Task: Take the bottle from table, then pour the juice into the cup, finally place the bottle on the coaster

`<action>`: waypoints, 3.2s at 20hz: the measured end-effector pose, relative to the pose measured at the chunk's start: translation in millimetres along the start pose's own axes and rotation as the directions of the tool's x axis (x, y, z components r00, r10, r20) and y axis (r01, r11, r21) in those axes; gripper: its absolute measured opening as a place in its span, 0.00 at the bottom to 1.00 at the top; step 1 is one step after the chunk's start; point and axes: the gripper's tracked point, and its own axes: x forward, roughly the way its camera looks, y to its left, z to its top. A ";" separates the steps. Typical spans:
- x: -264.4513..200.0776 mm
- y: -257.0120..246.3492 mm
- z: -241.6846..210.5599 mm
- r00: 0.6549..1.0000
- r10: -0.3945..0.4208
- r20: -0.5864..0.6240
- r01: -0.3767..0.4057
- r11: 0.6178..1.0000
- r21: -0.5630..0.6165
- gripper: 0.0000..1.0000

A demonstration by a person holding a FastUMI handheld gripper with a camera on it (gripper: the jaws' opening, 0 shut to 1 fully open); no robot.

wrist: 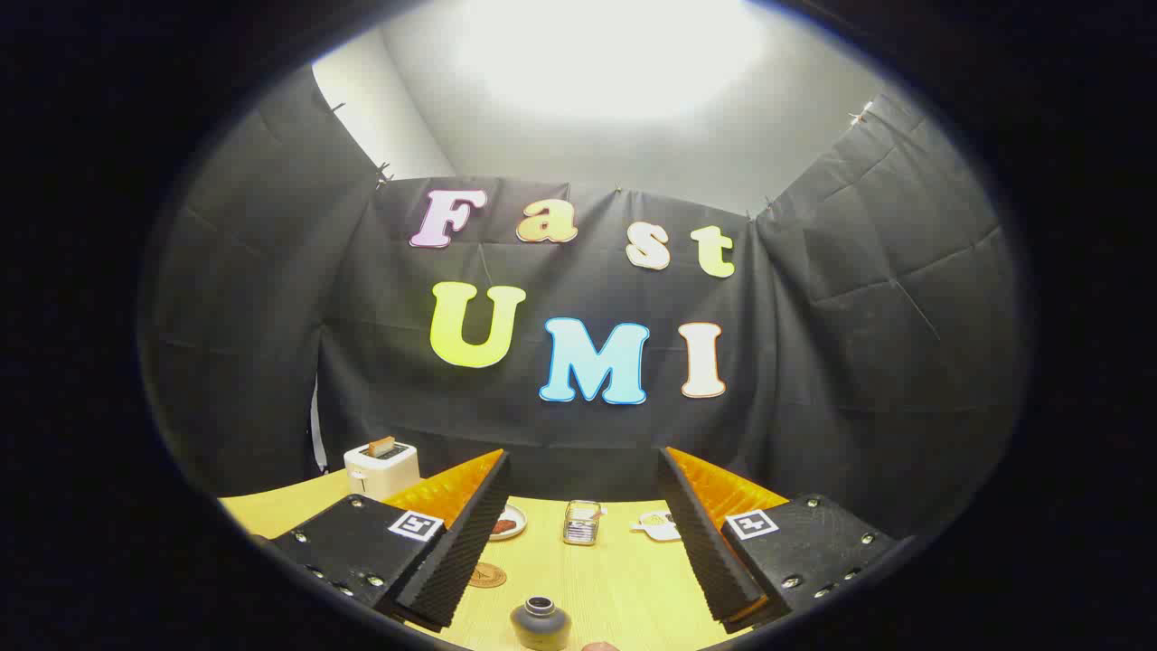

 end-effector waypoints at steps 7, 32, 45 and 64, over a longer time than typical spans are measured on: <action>-4.4 -3.1 -0.7 1.000 0.004 0.008 -0.004 1.000 0.014 0.98; -11.9 4.6 -50.3 0.995 0.095 0.024 -0.097 0.991 0.095 0.98; -7.5 18.1 -126.9 0.979 0.197 -0.054 -0.190 0.975 0.111 0.98; -4.3 43.1 -247.3 0.917 0.289 -0.273 -0.261 0.956 0.135 0.98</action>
